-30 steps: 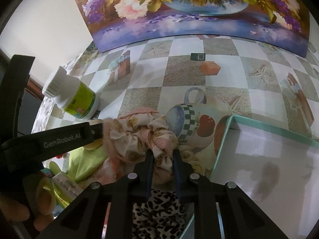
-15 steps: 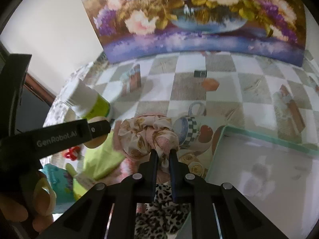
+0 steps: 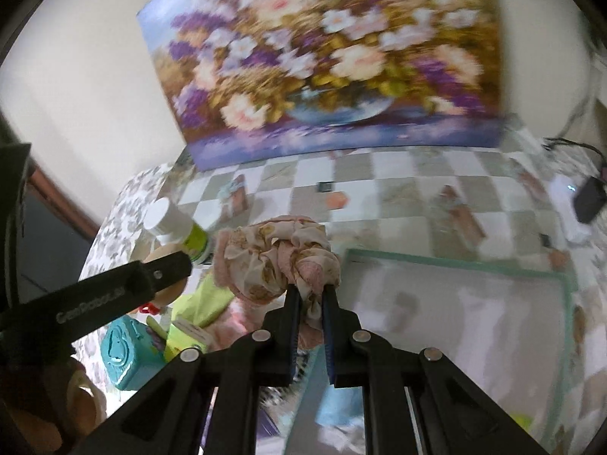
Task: Organize soft objects
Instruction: 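Carry the sponge with the left tool into the tray while the right tool drops the pink cloth there, then reach the left tool to the red-and-white plush toy and grasp it, then lift the plush toy with the left tool while the right tool grasps another green tissue pack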
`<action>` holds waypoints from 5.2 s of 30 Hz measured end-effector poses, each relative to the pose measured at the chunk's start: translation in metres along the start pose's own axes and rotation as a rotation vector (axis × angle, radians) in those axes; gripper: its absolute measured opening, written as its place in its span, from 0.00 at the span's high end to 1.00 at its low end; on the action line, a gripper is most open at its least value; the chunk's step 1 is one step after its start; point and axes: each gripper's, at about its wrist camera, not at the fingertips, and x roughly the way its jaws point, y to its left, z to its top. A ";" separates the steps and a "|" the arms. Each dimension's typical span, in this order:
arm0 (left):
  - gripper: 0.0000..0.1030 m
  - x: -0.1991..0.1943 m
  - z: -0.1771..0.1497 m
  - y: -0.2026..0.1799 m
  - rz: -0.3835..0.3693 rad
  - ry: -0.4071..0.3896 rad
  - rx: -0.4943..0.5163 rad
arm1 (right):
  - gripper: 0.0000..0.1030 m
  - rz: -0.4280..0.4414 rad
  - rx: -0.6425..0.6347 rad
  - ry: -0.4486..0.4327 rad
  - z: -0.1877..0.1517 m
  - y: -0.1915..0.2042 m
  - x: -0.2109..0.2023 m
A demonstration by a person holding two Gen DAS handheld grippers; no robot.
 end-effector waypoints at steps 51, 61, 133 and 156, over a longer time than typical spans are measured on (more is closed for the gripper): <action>0.13 0.044 -0.046 -0.066 0.083 0.124 0.142 | 0.29 -0.350 0.326 0.143 -0.038 -0.136 -0.040; 0.07 0.026 -0.016 -0.005 0.142 0.072 0.032 | 0.01 -0.333 0.232 0.132 -0.033 -0.103 -0.031; 0.77 0.100 0.039 0.222 0.051 0.320 -0.197 | 0.46 0.243 0.173 0.370 -0.036 0.096 0.108; 0.89 -0.031 0.026 0.175 -0.054 0.033 -0.261 | 0.50 0.265 0.263 0.211 -0.030 0.044 0.020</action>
